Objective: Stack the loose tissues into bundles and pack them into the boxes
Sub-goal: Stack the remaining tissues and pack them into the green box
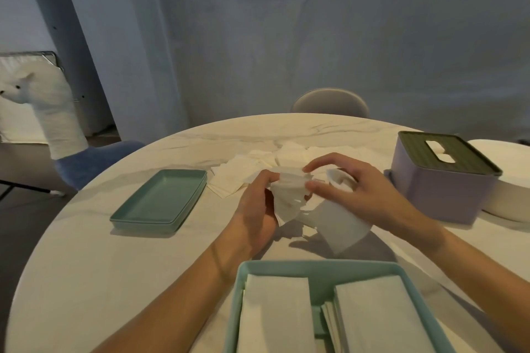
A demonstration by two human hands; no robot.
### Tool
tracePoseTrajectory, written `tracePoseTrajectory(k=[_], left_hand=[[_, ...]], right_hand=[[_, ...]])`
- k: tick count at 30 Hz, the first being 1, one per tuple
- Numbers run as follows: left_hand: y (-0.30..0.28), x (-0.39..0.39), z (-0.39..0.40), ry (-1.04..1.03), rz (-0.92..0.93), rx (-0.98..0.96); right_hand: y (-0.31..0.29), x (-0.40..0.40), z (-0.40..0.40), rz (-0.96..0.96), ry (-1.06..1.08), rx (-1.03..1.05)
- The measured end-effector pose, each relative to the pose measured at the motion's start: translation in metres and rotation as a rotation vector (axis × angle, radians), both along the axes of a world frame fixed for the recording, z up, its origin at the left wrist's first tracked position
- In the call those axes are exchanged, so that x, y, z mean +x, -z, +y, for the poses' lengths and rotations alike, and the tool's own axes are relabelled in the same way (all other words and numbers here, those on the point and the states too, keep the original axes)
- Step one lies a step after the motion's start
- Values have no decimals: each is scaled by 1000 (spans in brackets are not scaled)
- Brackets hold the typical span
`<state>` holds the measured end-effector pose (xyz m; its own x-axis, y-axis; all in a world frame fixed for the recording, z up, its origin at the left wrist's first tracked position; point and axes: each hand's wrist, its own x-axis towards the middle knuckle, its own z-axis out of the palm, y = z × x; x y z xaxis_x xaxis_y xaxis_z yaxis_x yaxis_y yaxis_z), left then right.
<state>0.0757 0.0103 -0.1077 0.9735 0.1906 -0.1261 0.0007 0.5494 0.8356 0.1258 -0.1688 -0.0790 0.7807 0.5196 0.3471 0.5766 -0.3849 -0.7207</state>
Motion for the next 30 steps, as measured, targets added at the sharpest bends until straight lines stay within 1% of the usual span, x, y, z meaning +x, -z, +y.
tracePoseTrajectory(k=[2, 4, 6, 8, 11, 13, 15, 18, 20, 21, 23, 25, 27, 30], left_hand=[[5, 0, -1, 14, 11, 64], [7, 2, -1, 23, 9, 77], [10, 3, -1, 11, 21, 54], [9, 1, -1, 27, 36, 49], [8, 1, 2, 44, 79, 18], [6, 1, 3, 47, 111, -51], [6, 5, 5, 41, 107, -49], [3, 4, 8, 83, 43, 4], [2, 3, 9, 122, 46, 27], [1, 3, 8, 143, 53, 35], [2, 4, 4, 193, 67, 92], [4, 4, -1, 310, 35, 111], [10, 9, -4, 356, 33, 118], [12, 8, -5, 347, 55, 113]], right_hand=[[2, -4, 2, -85, -50, -3], [7, -4, 2, -168, -66, 12], [9, -2, 1, -224, -37, 25], [8, -3, 2, -227, 7, 37], [4, -4, 2, -160, 55, 90], [1, -4, 1, -80, 48, 138], [-4, -2, -2, 17, 24, 169], [-13, -5, -10, 206, -104, 224], [-20, -10, -14, 335, -228, 244], [-21, -12, -16, 365, -259, 238], [-21, -14, -14, 337, -240, 164], [-17, -12, -10, 271, -134, 76], [-14, -9, -7, 258, -30, 65], [-9, -7, -5, 246, 45, 80]])
